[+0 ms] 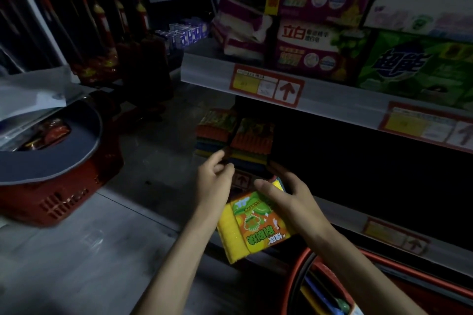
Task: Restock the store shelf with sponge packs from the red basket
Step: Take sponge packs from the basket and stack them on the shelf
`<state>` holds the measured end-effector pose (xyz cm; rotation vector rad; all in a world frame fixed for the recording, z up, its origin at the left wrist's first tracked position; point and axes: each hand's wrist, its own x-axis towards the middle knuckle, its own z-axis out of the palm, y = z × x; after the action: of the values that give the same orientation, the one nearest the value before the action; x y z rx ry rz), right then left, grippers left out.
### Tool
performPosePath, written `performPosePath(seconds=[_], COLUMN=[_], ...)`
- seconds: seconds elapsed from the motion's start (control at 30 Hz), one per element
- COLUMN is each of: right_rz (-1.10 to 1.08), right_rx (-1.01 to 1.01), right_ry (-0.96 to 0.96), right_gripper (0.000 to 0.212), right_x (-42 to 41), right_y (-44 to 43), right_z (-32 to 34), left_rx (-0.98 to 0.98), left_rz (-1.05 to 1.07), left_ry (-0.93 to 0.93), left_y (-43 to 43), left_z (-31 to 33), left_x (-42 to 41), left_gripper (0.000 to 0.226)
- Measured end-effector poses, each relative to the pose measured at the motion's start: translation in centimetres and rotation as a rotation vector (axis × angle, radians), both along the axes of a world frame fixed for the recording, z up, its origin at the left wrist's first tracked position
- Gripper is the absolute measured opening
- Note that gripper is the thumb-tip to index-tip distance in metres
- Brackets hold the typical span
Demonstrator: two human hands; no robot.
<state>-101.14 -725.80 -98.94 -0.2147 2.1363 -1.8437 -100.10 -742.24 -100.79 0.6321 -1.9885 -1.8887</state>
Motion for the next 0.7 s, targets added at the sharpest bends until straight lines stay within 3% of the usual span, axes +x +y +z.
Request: performPosePath(seconds=[0.37,0.7], right_rz=[0.002,0.018], right_rx=[0.015,0.023], right_ry=[-0.017,-0.028], right_gripper=[0.099,0.098], right_x=[-0.1,0.1], right_y=[0.1,-0.1], right_z=[-0.2,-0.3], left_rx=[0.022,0.071], left_rz=[0.189,0.236], left_ry=[0.052,-0.008], left_y=[-1.7,-3.0], left_z=[-1.0,-2.2], left_x=[-0.1,-0.9], left_gripper=[0.03,0.053])
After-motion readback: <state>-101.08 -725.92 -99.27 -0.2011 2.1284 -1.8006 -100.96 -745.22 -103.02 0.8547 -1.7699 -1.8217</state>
